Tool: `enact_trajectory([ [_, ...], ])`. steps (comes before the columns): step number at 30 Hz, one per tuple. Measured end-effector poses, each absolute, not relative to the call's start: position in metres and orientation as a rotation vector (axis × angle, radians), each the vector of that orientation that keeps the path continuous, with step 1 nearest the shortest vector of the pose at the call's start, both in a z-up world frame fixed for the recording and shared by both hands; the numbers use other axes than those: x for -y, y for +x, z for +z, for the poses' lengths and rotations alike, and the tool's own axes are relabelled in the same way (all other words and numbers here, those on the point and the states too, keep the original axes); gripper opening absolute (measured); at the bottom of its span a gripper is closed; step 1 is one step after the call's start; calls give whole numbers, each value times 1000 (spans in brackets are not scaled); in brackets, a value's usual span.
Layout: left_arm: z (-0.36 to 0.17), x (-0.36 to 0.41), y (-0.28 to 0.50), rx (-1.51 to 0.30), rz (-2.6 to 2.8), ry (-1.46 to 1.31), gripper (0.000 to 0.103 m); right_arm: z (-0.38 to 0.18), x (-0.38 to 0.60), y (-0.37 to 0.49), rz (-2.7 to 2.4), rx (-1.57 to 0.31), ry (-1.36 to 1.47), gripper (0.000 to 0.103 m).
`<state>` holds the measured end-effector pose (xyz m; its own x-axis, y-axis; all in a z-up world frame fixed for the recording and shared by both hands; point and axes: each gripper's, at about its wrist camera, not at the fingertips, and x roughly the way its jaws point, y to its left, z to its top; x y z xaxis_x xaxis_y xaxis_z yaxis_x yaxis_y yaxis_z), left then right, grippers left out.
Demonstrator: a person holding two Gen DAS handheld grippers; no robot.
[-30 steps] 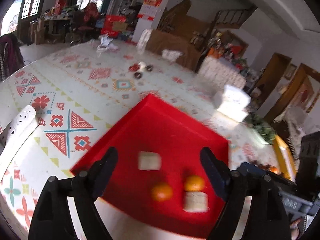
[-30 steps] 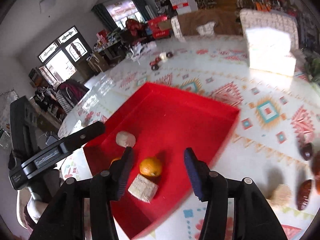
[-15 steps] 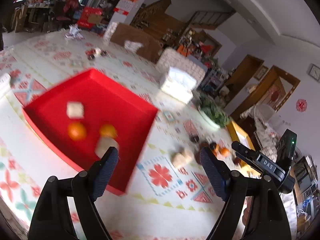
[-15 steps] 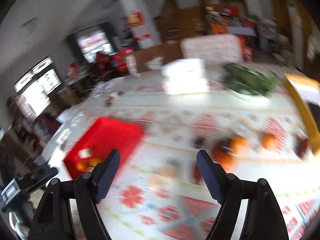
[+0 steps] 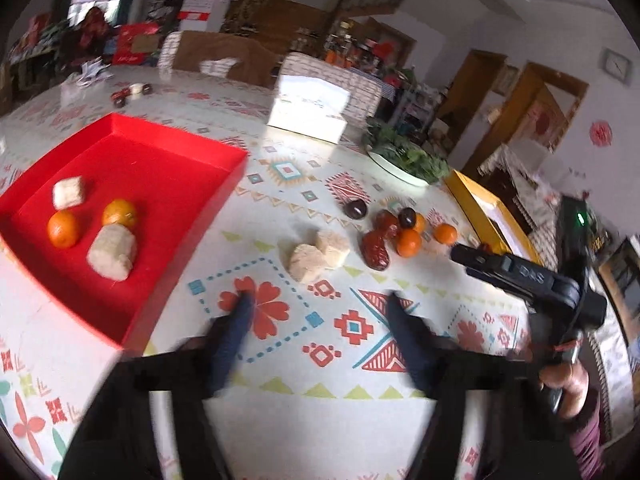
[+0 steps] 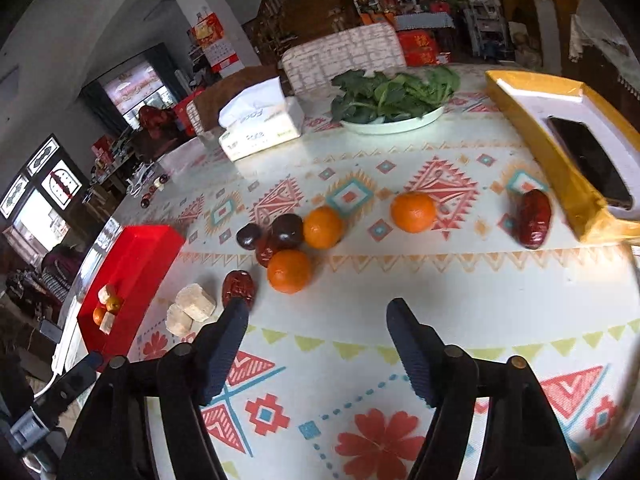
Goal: Organize fruits
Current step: 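Grasp a dark red date with the left gripper while the right gripper grasps an orange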
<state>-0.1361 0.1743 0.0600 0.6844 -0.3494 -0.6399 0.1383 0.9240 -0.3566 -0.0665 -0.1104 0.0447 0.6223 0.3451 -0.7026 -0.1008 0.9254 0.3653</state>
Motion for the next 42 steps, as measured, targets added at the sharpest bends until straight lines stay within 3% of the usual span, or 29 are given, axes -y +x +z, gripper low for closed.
enact_trajectory([
  [2,58,-171,-133,-783,-297,-284,38,41,104,-63,275,-873,294,73],
  [9,53,-165,-124,-799,-313,-266,38,29,83,-34,236,-898,246,71],
  [11,53,-161,-122,-800,-323,-252,38,24,74,-26,221,-914,216,63],
  [16,57,-153,-117,-792,-343,-225,41,14,65,-15,203,-927,175,54],
  [20,58,-146,-112,-790,-353,-207,44,12,64,-17,227,-923,181,35],
  [29,67,-107,-86,-796,-409,-77,48,15,88,-38,224,-906,273,35],
  [42,26,-48,-21,-910,-440,70,49,16,129,-41,193,-875,438,35],
])
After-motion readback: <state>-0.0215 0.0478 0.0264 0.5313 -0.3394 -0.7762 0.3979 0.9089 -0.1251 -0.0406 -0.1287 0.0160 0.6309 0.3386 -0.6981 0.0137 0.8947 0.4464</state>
